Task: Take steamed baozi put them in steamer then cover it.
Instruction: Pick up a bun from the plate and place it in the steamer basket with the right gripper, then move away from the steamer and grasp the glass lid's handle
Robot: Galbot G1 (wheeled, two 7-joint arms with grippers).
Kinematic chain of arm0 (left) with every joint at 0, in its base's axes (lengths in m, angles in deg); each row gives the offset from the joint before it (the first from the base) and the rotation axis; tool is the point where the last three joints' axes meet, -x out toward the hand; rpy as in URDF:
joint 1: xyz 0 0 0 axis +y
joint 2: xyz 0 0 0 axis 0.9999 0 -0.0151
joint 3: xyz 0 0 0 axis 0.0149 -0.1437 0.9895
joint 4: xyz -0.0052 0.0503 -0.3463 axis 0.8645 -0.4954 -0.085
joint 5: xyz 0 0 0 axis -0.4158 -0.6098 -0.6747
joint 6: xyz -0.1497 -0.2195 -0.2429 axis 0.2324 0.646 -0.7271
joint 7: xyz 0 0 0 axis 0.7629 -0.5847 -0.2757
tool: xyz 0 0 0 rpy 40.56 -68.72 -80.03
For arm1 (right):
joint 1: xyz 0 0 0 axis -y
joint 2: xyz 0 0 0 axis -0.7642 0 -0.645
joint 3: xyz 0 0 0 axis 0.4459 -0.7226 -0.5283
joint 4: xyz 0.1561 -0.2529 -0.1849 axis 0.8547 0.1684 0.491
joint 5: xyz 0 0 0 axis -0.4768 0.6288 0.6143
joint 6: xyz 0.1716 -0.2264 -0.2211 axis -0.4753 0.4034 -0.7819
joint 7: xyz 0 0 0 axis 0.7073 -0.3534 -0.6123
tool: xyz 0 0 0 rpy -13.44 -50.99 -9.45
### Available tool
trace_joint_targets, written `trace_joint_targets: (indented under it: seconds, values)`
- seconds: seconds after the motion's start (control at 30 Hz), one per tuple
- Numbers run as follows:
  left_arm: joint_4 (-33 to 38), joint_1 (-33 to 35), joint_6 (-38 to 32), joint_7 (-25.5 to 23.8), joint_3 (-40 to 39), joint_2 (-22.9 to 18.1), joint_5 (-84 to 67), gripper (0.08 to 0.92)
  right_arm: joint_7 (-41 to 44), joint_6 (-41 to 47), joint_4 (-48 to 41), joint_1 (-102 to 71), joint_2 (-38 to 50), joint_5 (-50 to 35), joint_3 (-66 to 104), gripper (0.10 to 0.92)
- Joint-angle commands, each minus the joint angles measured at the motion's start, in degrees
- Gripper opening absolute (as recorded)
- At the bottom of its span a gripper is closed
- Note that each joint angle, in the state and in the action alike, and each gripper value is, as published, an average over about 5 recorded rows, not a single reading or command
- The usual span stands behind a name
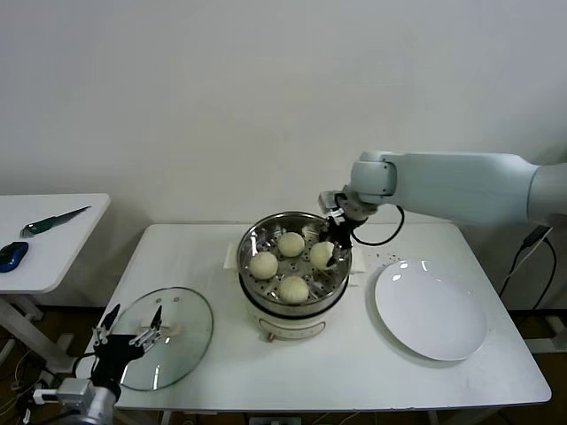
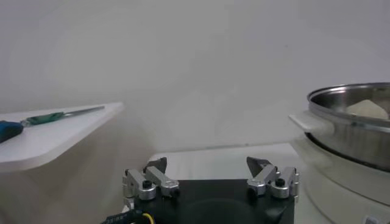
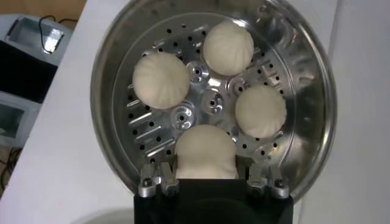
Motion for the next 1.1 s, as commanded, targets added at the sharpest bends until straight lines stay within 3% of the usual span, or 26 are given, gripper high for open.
trace_joint_targets:
  seconds: [0.03,0.23,0.5,0.73,0.8,0.97,1.1]
  values:
    - [0.13,0.19,0.10,-0.03,-0.03,-0.08,-0.17,0.823,-1.70,0.54,-0.97,-3.89,-1.05,2.42,0.68,0.636]
    - [0.12,-0.07,0.39,0.08,0.10,0.01,0.10,0.823,-1.67,0.44,-1.14,-3.42,-1.45,2.33,0.83,0.652]
    - [0.04,-0.27,0.50,0.09,0.13,0.12,0.35,0.823,1.52,-1.47,-1.17,-0.16,-0.39,0.90,1.06,0.814]
    - [0.24,-0.39,0.85,0.02,0.21,0.30,0.28,0.823,2.07,-1.80,-1.12,4.53,7.58,-7.07,8.25,0.823]
    - [0.54,-0.40,1.39,0.01,0.24,0.44,0.03,0.823,-2.79,-0.16,0.03,4.16,11.55,-9.84,12.26,0.823]
    - [1.49,-0.35,2.64,0.06,0.34,1.08,-0.72,0.823,-28.41,4.75,3.80,-8.42,22.15,-11.68,33.27,0.823]
    - [1.41,-0.80,2.38,0.13,0.30,1.40,-0.15,0.823,-36.82,2.34,6.14,-22.91,29.92,-8.83,52.02,0.823]
